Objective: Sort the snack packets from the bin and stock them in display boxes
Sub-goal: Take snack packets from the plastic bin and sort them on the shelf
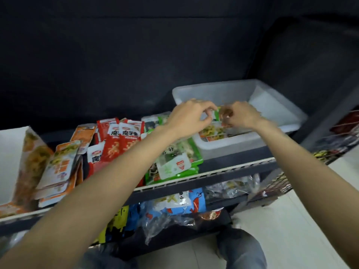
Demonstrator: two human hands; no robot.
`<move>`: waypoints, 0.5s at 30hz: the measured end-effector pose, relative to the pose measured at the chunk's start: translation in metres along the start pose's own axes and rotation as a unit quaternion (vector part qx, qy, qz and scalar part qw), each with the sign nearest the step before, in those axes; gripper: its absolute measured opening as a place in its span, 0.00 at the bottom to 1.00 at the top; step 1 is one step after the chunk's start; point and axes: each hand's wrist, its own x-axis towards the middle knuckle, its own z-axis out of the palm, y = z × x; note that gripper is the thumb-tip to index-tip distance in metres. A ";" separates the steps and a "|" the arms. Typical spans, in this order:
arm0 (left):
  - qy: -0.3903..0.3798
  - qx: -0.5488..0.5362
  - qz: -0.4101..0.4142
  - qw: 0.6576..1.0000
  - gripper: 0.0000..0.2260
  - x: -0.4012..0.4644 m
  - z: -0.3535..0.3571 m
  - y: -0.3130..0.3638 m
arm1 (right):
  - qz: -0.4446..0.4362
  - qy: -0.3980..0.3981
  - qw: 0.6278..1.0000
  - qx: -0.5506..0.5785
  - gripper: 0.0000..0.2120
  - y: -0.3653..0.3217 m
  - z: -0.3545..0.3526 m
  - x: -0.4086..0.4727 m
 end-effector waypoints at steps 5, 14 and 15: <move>-0.208 0.052 -0.055 0.975 0.34 0.079 0.062 -0.017 | 0.067 -0.135 0.986 -0.064 0.29 0.036 0.011 0.034; -0.326 0.119 -0.093 0.933 0.30 0.114 0.101 -0.035 | 0.078 -0.083 0.992 0.045 0.23 0.062 0.019 0.050; -0.290 0.126 -0.084 0.945 0.27 0.113 0.096 -0.034 | 0.076 -0.034 0.992 0.091 0.21 0.062 0.015 0.047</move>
